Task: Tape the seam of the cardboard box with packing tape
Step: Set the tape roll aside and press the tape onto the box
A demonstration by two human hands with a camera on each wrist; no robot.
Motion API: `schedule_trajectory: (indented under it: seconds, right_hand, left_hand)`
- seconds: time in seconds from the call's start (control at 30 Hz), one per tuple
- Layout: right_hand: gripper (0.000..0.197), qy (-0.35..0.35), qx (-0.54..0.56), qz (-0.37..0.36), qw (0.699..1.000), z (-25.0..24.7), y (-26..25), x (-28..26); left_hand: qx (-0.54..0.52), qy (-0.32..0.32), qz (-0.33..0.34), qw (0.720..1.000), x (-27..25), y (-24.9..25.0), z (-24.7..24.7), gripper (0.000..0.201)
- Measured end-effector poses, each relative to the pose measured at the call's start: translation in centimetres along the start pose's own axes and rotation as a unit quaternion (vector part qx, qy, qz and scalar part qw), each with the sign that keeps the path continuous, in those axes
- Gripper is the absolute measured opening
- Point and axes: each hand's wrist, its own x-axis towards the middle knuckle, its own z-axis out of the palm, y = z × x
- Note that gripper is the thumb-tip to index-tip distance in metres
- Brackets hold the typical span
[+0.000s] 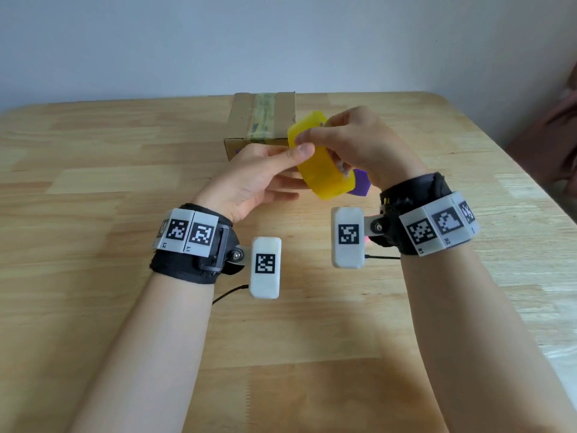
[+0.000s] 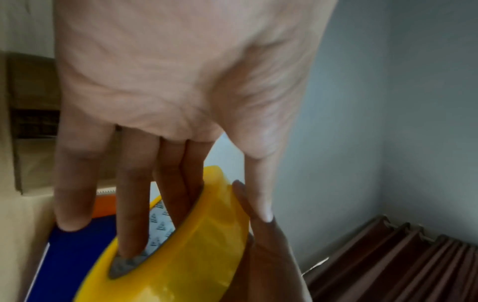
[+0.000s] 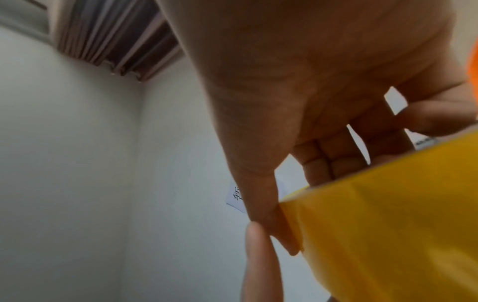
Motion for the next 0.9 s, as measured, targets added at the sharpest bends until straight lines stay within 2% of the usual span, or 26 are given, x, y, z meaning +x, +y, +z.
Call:
schedule_trajectory:
  seconds: [0.07,0.13,0.23,0.3,0.37,0.5,0.7,0.9]
  right_hand:
    - [0.046,0.044,-0.025,-0.007,0.999,-0.8,-0.3,0.2]
    - [0.05,0.072,-0.051,-0.011,0.996,-1.9,0.1,0.1]
    - [0.044,0.095,-0.115,0.013,0.989,-3.6,1.7,-0.1]
    - [0.035,0.116,-0.176,0.039,0.977,-4.6,3.2,0.0]
    - [0.035,0.125,-0.224,0.066,0.964,-5.4,4.7,0.2]
    - [0.041,0.108,-0.272,0.116,0.949,-6.3,7.2,0.5]
    - [0.043,0.057,-0.267,0.171,0.947,-5.8,9.4,0.7]
    - [0.064,0.062,-0.288,0.176,0.939,-4.8,10.2,0.7]
  left_hand:
    - [-0.016,0.027,0.011,0.999,0.3,0.7,0.8,0.023]
    - [-0.031,0.053,0.014,0.998,0.6,1.4,1.6,0.022]
    - [-0.048,0.09,0.015,0.995,1.0,1.9,3.0,0.023]
    - [-0.039,0.103,0.021,0.994,1.3,1.8,3.8,0.017]
    - [-0.03,0.115,0.024,0.993,1.5,1.6,4.5,0.015]
    - [-0.016,0.131,0.025,0.991,1.9,1.2,5.3,0.012]
    - [-0.011,0.158,0.031,0.987,2.1,0.8,5.6,0.011]
    - [-0.005,0.232,0.075,0.97,2.5,0.8,4.6,0.013]
